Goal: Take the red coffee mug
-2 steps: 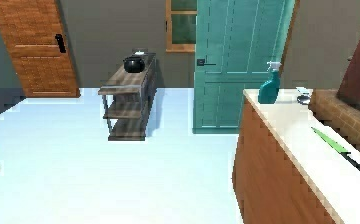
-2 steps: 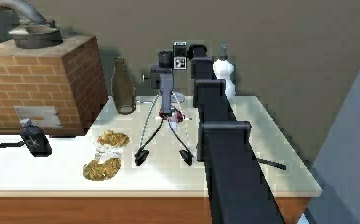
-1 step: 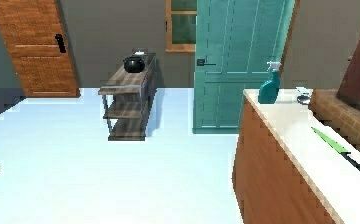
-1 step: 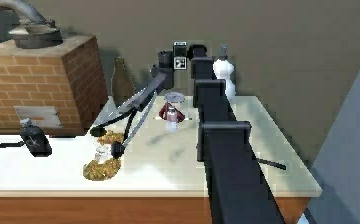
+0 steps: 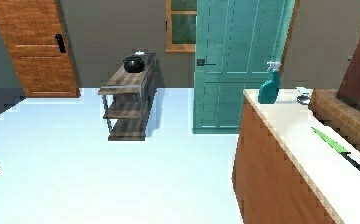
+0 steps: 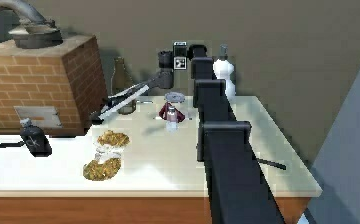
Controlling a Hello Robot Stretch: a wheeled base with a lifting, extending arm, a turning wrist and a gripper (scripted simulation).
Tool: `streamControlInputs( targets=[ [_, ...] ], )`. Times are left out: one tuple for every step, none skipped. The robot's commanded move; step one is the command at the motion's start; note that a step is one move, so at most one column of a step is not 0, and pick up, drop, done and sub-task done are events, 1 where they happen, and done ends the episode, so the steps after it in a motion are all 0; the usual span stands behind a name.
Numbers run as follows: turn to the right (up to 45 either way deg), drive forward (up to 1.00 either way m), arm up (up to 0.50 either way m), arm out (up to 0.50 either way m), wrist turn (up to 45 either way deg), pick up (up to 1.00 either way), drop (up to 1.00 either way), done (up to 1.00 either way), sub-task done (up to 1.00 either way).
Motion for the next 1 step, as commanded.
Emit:
streamControlInputs(
  targets=[
    [0.0, 0.0, 0.0, 0.0, 45.0, 0.0, 0.0, 0.0, 0.0]
  ],
)
